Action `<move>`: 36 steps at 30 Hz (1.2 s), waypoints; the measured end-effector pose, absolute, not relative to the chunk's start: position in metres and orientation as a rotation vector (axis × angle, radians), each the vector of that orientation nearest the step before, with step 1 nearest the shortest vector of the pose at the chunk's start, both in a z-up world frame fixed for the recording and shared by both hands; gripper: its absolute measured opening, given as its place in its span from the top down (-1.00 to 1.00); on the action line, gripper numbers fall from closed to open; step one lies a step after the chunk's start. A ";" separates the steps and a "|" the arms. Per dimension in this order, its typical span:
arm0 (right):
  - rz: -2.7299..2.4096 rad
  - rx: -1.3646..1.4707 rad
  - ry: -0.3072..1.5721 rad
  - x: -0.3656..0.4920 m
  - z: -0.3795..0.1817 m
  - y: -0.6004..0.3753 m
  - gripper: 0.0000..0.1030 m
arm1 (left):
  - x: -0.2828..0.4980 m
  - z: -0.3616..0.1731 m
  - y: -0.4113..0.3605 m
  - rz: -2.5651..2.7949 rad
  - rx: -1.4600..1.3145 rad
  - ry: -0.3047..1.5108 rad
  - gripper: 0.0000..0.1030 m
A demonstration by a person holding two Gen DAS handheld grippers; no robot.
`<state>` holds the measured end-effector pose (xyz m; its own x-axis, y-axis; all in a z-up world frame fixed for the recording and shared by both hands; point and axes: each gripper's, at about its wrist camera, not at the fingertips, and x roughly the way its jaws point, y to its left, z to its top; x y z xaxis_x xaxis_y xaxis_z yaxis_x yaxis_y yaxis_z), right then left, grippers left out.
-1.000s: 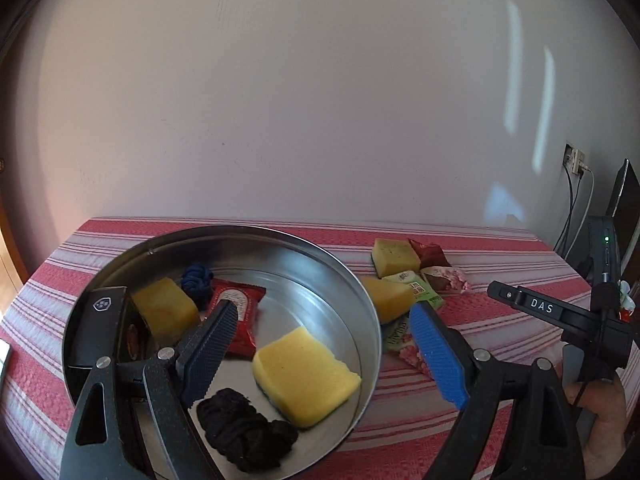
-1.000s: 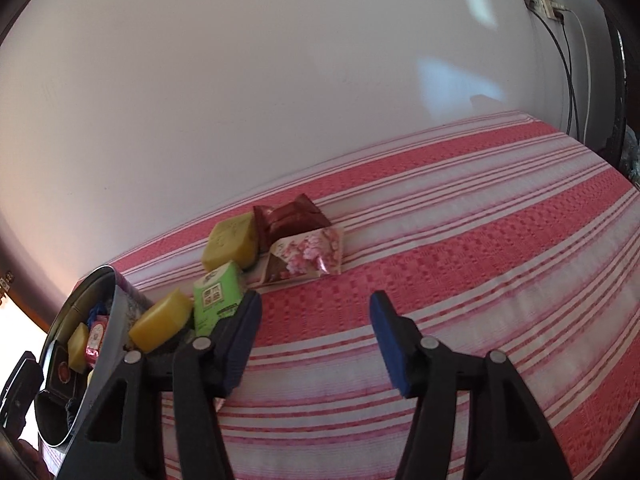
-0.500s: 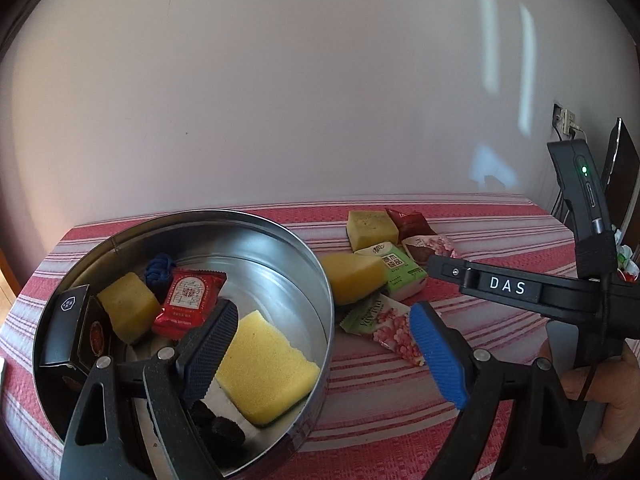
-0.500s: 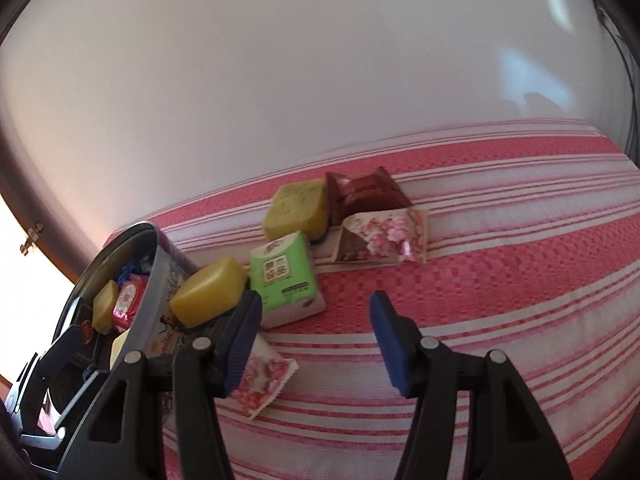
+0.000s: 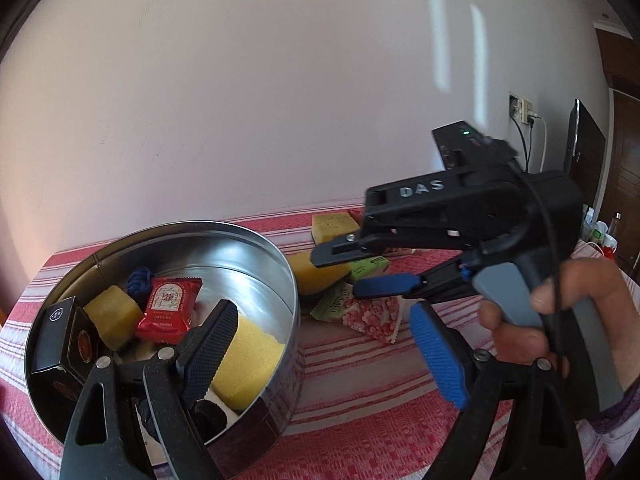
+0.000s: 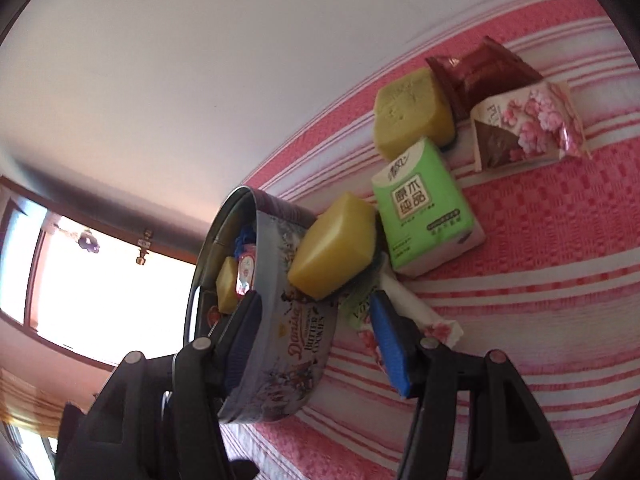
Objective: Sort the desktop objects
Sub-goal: 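Move both tools back toward the remaining objects beside the tin, then grasp the yellow sponge with green scrub side with the right tool while the left tool grasps the PULADA packet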
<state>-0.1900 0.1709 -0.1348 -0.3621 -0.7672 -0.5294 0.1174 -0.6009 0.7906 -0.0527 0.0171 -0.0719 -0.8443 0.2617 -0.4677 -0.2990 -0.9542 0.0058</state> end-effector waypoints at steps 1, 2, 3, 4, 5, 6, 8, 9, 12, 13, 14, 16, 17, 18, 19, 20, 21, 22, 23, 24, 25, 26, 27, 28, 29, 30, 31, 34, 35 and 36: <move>-1.990 1.290 -0.928 -0.196 -0.137 0.169 -0.13 | -0.050 -0.072 0.017 2.760 -0.682 0.115 -0.73; -1.978 1.295 -0.953 -0.201 -0.140 0.166 -0.13 | -0.049 -0.071 0.017 2.759 -0.680 0.115 -0.73; -1.964 1.296 -0.981 -0.206 -0.143 0.164 -0.13 | -0.048 -0.071 0.016 2.760 -0.680 0.110 -0.73; -1.947 1.299 -1.002 -0.210 -0.145 0.161 -0.13 | -0.048 -0.071 0.014 2.759 -0.686 0.107 -0.73; -1.928 1.307 -1.014 -0.215 -0.147 0.157 -0.13 | -0.048 -0.072 0.013 2.760 -0.695 0.104 -0.73; -1.925 1.321 -1.016 -0.219 -0.149 0.154 -0.13 | -0.048 -0.073 0.010 2.762 -0.705 0.098 -0.73; -1.945 1.346 -1.036 -0.227 -0.152 0.150 -0.10 | -0.046 -0.073 0.005 2.767 -0.717 0.086 -0.73; -1.946 1.350 -1.041 -0.229 -0.153 0.148 -0.12 | -0.047 -0.074 0.003 2.769 -0.723 0.077 -0.73; -1.954 1.351 -1.018 -0.232 -0.158 0.142 0.22 | -0.049 -0.074 0.000 2.775 -0.738 0.048 -0.73; -1.959 1.355 -1.002 -0.231 -0.161 0.140 0.39 | -0.050 -0.074 -0.001 2.775 -0.744 0.039 -0.73; -1.966 1.354 -0.998 -0.229 -0.163 0.139 0.40 | -0.052 -0.074 -0.001 2.774 -0.751 0.027 -0.73; -1.977 1.334 -0.965 -0.225 -0.161 0.140 0.41 | -0.055 -0.074 0.000 2.764 -0.769 0.009 -0.73; -1.997 1.304 -0.935 -0.222 -0.154 0.140 0.41 | -0.054 -0.073 0.001 2.760 -0.773 0.008 -0.73; -2.014 1.266 -0.906 -0.217 -0.145 0.142 0.41 | -0.054 -0.072 0.002 2.757 -0.773 0.012 -0.73; -2.032 1.221 -0.879 -0.210 -0.135 0.146 0.41 | -0.053 -0.070 0.005 2.752 -0.766 0.025 -0.73; -2.061 1.165 -0.851 -0.206 -0.122 0.151 0.41 | -0.054 -0.070 0.010 2.746 -0.757 0.051 -0.73; -2.104 1.104 -0.817 -0.198 -0.110 0.158 0.41 | -0.055 -0.068 0.016 2.736 -0.745 0.092 -0.73; -2.173 1.037 -0.775 -0.190 -0.098 0.166 0.41 | -0.055 -0.066 0.024 2.719 -0.735 0.142 -0.73; -2.250 0.981 -0.735 -0.183 -0.087 0.177 0.41 | -0.056 -0.065 0.033 2.694 -0.732 0.195 -0.73; -2.325 0.931 -0.709 -0.177 -0.081 0.185 0.41 | -0.060 -0.065 0.043 2.665 -0.740 0.240 -0.73; -2.395 0.887 -0.696 -0.172 -0.076 0.195 0.41 | -0.065 -0.066 0.053 2.644 -0.764 0.274 -0.73; -2.464 0.848 -0.694 -0.168 -0.072 0.206 0.41 | -0.072 -0.069 0.063 2.626 -0.800 0.301 -0.73; -2.511 0.819 -0.709 -0.164 -0.070 0.216 0.41 | -0.079 -0.072 0.073 2.611 -0.835 0.322 -0.73; -2.548 0.791 -0.739 -0.162 -0.068 0.226 0.41 | -0.088 -0.076 0.082 2.596 -0.869 0.338 -0.73; -2.582 0.762 -0.777 -0.159 -0.067 0.239 0.41 | -0.095 -0.081 0.090 2.584 -0.907 0.348 -0.73; -2.612 0.736 -0.806 -0.156 -0.066 0.248 0.41 | -0.104 -0.087 0.097 2.573 -0.953 0.350 -0.73; -2.648 0.712 -0.818 -0.153 -0.064 0.254 0.41 | -0.112 -0.092 0.103 2.565 -1.003 0.350 -0.73; -2.762 0.689 -0.761 -0.148 -0.062 0.258 0.41 | -0.129 -0.106 0.121 2.586 -1.079 0.444 -0.73; -2.791 0.687 -0.738 -0.147 -0.061 0.256 0.41 | -0.134 -0.111 0.122 2.598 -1.099 0.469 -0.73; -2.803 0.686 -0.727 -0.146 -0.061 0.254 0.41 | -0.137 -0.115 0.124 2.612 -1.100 0.491 -0.73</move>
<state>-0.1464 0.2537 -0.0614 -0.8807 -0.2676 -0.3908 0.0440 -0.8678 0.4950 -0.1372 0.1235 -0.1149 -0.6780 0.1094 -0.7268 -0.3661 -0.9078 0.2048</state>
